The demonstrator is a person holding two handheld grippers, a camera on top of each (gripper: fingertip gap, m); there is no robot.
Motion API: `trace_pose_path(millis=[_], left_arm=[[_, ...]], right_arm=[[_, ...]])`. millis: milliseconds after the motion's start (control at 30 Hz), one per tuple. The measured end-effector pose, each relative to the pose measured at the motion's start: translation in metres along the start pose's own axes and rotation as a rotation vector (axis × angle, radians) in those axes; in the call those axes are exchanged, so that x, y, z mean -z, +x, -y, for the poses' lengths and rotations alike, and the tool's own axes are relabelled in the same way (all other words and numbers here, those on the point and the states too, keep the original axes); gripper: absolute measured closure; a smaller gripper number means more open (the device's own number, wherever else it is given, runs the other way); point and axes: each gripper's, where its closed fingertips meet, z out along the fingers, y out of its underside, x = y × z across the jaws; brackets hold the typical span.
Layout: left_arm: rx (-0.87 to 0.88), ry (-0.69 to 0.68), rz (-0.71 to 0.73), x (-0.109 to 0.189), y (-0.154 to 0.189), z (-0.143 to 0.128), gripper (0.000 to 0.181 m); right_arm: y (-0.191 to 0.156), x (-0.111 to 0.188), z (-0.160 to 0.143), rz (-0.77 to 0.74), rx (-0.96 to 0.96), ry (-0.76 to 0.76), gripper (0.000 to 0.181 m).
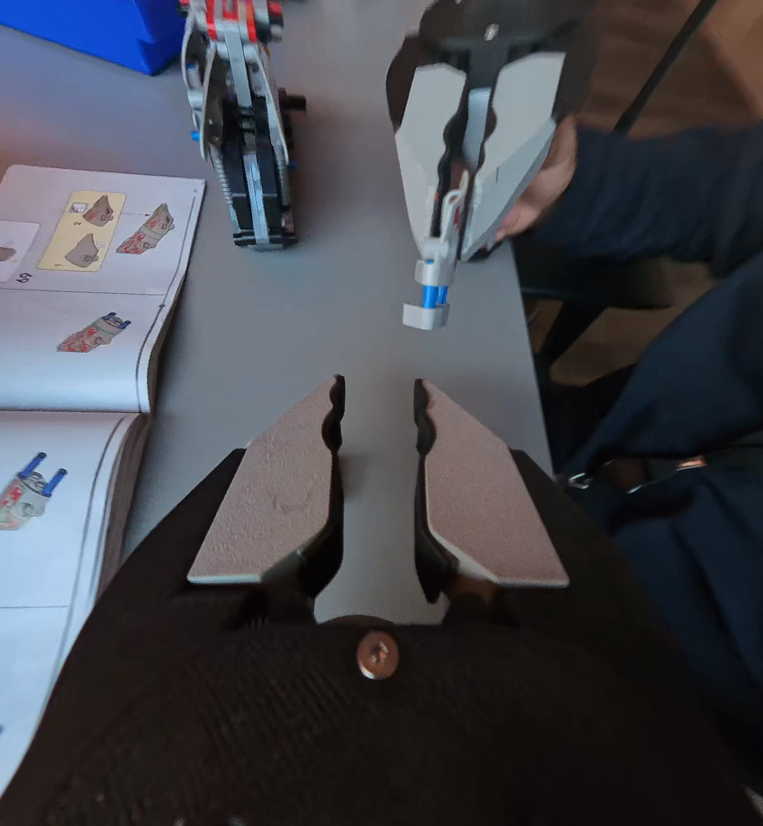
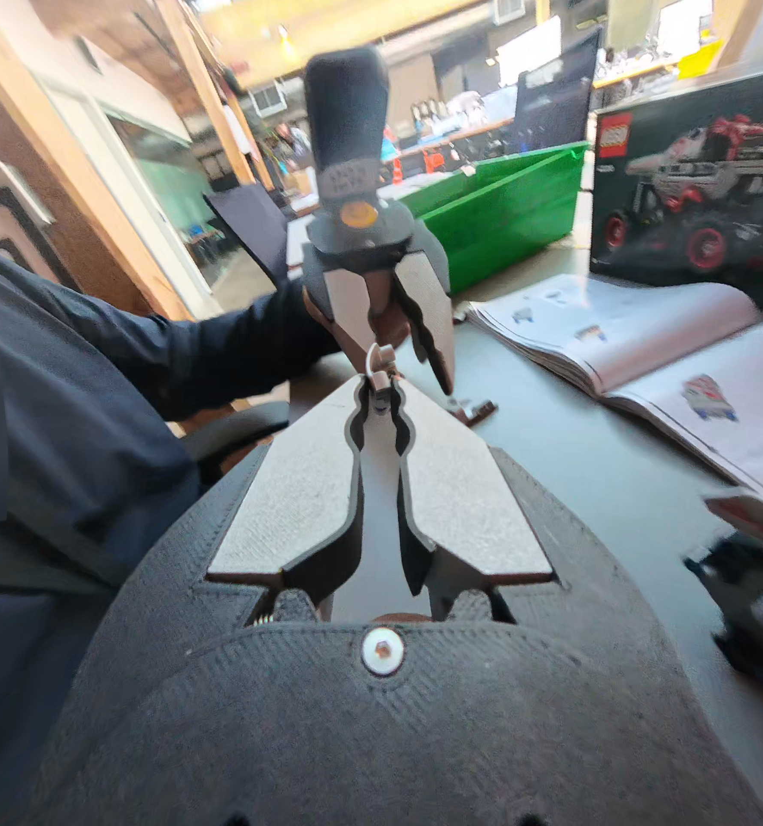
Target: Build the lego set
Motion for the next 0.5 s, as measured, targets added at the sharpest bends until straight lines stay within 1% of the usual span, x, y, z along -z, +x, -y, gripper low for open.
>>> trace_pose_path(millis=[100,167,233,333,367,433,500], left_arm=[[0.068,0.138,-0.110,0.011,0.011,0.012,0.154],[0.106,0.184,-0.191,0.015,0.020,0.019,0.154],[0.119,0.213,-0.202,0.015,0.019,0.022,0.155],[0.135,0.252,-0.224,0.019,0.022,0.027,0.165],[0.124,0.261,-0.210,0.020,0.021,0.028,0.165],[0.107,0.235,-0.192,0.018,0.021,0.024,0.165],[0.109,0.175,-0.181,0.014,0.022,0.016,0.166]], right_arm=[[-0.005,-0.014,0.009,0.043,-0.025,0.057,0.176],[-0.005,-0.022,0.011,0.052,-0.032,0.068,0.175],[-0.008,-0.027,0.013,0.071,-0.038,0.077,0.176],[-0.007,-0.030,0.012,0.058,-0.005,0.071,0.175],[-0.008,-0.031,0.012,0.058,0.002,0.073,0.175],[-0.007,-0.031,0.008,0.067,-0.003,0.044,0.175],[-0.005,-0.031,-0.001,0.075,0.015,-0.038,0.172]])
